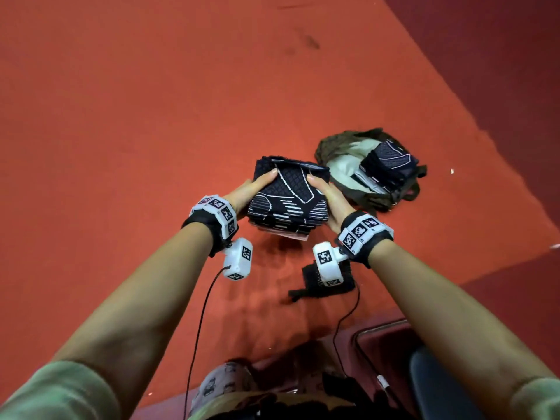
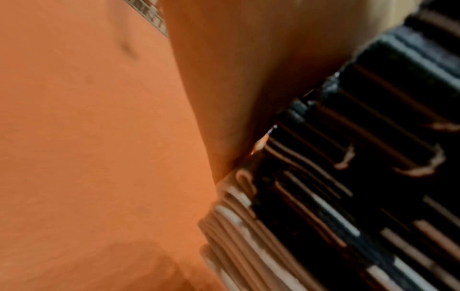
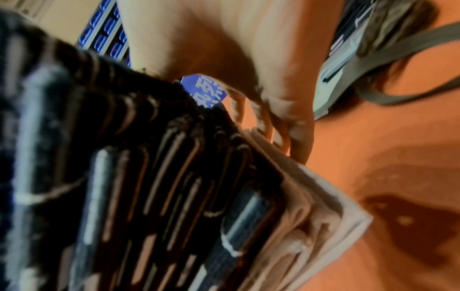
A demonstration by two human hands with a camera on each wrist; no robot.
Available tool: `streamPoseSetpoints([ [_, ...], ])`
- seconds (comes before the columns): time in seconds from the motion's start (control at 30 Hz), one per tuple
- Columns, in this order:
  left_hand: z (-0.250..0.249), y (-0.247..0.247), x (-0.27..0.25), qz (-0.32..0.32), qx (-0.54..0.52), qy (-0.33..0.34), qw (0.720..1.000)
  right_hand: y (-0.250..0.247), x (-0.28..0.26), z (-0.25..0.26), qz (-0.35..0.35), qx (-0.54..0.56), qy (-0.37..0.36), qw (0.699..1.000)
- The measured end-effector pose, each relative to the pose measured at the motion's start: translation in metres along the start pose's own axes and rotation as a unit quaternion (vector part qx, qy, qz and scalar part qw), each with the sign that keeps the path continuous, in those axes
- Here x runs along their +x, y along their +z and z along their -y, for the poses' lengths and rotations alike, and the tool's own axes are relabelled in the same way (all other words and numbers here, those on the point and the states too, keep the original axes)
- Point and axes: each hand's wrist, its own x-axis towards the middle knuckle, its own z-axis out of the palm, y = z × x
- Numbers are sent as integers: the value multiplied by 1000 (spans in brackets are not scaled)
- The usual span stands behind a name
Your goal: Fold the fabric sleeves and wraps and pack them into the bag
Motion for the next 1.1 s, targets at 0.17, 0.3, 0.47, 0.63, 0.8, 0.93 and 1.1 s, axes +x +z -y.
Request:
streamPoseSetpoints([
  [0.17, -39, 65, 75, 40, -4, -10, 999, -82, 34, 46, 1, 10, 1, 1000],
  [0.3, -62, 105, 136, 57, -17, -56, 997, -141, 70, 77, -10, -40, 46, 998],
  [0.47, -74, 131, 201, 49, -45, -83, 994, -188, 111, 106, -12, -43, 72, 996],
  [0.63, -91, 120, 239, 19, -94, -69, 993, -187, 152, 152, 60, -98, 93, 989],
  [0.8, -88, 100, 270, -11, -151, -35, 988, -176, 199, 185, 107, -149, 107, 977],
  [0.93, -84, 102, 300, -84, -191, 19, 978, -187, 225, 196, 100, -143, 90, 981],
  [1.1, -83, 103, 330, -28, -205, 37, 978, -204, 246, 194, 80, -123, 94, 985],
])
